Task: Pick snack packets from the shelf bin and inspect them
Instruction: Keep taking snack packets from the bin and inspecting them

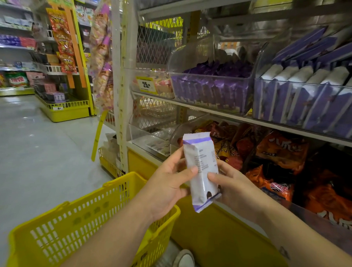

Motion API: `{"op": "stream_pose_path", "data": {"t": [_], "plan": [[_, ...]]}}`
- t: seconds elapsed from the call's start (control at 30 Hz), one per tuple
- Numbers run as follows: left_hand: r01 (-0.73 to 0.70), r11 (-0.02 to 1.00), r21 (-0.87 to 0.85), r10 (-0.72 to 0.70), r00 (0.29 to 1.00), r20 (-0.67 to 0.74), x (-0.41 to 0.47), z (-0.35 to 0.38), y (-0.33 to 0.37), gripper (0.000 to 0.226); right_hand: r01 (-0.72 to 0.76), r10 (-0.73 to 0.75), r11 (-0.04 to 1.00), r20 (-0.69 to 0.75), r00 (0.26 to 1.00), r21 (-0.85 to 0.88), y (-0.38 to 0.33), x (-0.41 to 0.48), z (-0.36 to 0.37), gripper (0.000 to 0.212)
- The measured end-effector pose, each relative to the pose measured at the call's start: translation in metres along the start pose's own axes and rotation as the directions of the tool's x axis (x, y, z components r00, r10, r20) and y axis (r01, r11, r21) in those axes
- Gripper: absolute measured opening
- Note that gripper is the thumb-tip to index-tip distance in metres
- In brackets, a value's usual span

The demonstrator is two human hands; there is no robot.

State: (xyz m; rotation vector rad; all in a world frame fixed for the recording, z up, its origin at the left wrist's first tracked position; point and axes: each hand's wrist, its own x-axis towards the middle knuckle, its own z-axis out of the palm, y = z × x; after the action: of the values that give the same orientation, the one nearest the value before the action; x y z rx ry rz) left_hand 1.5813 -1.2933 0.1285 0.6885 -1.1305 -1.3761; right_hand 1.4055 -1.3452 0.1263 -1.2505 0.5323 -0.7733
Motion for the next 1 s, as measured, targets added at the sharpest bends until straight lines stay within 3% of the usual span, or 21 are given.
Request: {"op": "stream_pose_path", "data": {"t": [0.2,0.3,0.4,0.5,0.67,0.83,0.9,1.0], "plan": [[-0.003,0.99,0.142,0.034,0.976,-0.216,0.003,-0.003,-0.003,0.037,0.063,-0.104,0.975,-0.184,0.977,-0.215,0.003,0.004,0.003,0.04],[0.006,0.982,0.19,0.054,0.95,-0.308,0.005,-0.004,-0.003,0.036,0.063,-0.102,0.97,-0.159,0.982,-0.234,-0.001,0.004,0.006,0.031],[0.023,0.975,0.221,0.06,0.93,-0.362,0.005,-0.003,-0.004,0.039,0.071,-0.092,0.977,-0.097,0.991,-0.203,-0.006,0.003,0.012,0.038],[0.042,0.936,0.349,0.064,0.955,-0.288,0.005,-0.004,-0.007,0.04,0.124,-0.162,0.919,-0.072,0.984,-0.373,-0.009,0.002,0.018,0.046],[0.165,0.882,0.441,-0.115,0.984,-0.137,0.0,-0.001,-0.005,0.057,0.174,-0.239,0.867,-0.084,0.967,-0.467,-0.011,0.002,0.022,0.046],[0.156,0.863,0.481,-0.085,0.983,-0.165,0.001,0.0,-0.007,0.098,0.227,-0.312,0.773,-0.044,0.949,-0.592,-0.012,-0.001,0.027,0.043],[0.094,0.881,0.463,-0.019,0.986,-0.163,0.002,0.0,-0.008,0.091,0.242,-0.331,0.755,-0.035,0.943,-0.61,-0.013,-0.001,0.029,0.043],[0.052,0.909,0.414,0.036,0.979,-0.202,0.005,-0.002,-0.007,0.059,0.255,-0.333,0.755,-0.02,0.943,-0.604,-0.015,-0.003,0.032,0.044]]}}
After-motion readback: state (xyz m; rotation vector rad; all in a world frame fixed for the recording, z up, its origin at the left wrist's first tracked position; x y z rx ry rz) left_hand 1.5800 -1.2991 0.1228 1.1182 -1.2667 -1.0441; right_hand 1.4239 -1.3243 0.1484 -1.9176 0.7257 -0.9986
